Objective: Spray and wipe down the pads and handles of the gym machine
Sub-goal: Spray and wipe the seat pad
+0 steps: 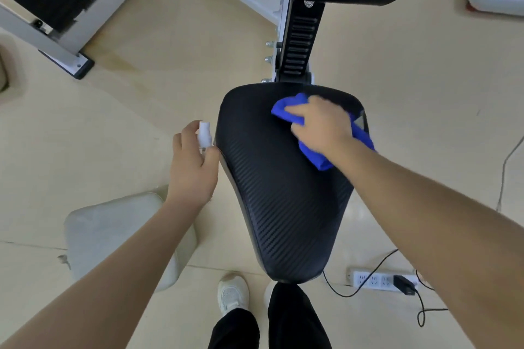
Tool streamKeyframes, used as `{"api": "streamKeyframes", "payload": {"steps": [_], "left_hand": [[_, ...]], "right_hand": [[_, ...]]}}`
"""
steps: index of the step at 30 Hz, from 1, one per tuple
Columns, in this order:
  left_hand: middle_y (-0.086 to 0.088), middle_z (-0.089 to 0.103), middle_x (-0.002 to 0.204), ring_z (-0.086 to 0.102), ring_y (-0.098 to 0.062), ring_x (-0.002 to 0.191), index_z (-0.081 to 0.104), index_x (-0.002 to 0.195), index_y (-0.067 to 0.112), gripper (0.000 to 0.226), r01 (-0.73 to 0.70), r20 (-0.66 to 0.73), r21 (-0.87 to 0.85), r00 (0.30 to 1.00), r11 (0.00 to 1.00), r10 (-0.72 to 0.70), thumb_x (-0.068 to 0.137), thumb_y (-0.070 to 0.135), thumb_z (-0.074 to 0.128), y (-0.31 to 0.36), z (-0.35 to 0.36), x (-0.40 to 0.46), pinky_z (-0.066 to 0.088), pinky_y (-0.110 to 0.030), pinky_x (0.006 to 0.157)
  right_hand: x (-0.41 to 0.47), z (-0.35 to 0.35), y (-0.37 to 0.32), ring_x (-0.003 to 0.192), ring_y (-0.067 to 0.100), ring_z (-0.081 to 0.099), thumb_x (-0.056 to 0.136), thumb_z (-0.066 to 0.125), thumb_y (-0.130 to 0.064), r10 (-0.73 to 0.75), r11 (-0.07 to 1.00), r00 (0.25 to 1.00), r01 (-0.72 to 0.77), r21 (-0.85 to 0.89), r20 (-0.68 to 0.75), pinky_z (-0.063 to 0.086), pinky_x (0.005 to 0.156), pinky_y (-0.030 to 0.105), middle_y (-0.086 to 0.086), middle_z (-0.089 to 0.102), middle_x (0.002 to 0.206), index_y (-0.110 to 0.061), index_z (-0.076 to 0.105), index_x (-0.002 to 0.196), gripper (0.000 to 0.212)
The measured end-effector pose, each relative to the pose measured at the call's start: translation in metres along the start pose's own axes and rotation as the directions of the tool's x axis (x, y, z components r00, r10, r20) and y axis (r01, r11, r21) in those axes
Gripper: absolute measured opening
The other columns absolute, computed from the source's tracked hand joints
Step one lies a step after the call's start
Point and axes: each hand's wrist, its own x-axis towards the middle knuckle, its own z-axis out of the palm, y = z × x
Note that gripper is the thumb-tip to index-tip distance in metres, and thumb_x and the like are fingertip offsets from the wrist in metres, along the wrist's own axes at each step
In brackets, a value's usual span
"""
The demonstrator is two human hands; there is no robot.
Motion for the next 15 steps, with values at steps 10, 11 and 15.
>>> {"api": "streamKeyframes", "payload": {"steps": [10, 11, 15], "left_hand": [[-0.002, 0.037, 0.110, 0.041, -0.005, 0.085, 0.029, 0.143, 0.015, 0.051, -0.266, 0.075, 0.132, 0.963, 0.955, 0.258, 0.095, 0.013, 0.047, 0.018, 0.014, -0.023, 0.027, -0.012, 0.074], [-0.002, 0.040, 0.110, 0.044, -0.012, 0.087, 0.028, 0.144, 0.017, 0.052, -0.271, 0.078, 0.154, 0.962, 0.950, 0.262, 0.095, 0.014, 0.047, 0.017, 0.014, -0.022, 0.027, -0.014, 0.074], [0.004, 0.045, 0.109, 0.047, -0.015, 0.087, 0.022, 0.145, 0.027, 0.055, -0.304, 0.135, 0.142, 0.949, 0.942, 0.286, 0.096, 0.014, 0.043, 0.013, 0.009, -0.024, 0.029, -0.016, 0.074]], "right_hand": [[-0.033, 0.001, -0.003, 0.100, 0.026, 0.053, 0.090, 0.048, -0.034, -0.151, 0.987, 0.988, 0.152, -0.051, 0.033, 0.039, 0.076, 0.035, 0.003, 0.050, 0.110, -0.040, 0.051, 0.129, 0.040], [-0.024, 0.006, 0.001, 0.097, 0.027, 0.054, 0.090, 0.048, -0.033, -0.007, 1.000, 0.999, 0.007, -0.007, -0.031, 0.040, 0.074, 0.035, 0.005, 0.050, 0.108, -0.038, 0.053, 0.127, 0.038], [-0.048, 0.013, -0.008, 0.091, 0.027, 0.053, 0.091, 0.046, -0.031, 0.065, 0.998, 0.996, -0.065, 0.014, -0.055, 0.039, 0.072, 0.035, 0.005, 0.051, 0.105, -0.034, 0.054, 0.126, 0.036]]}}
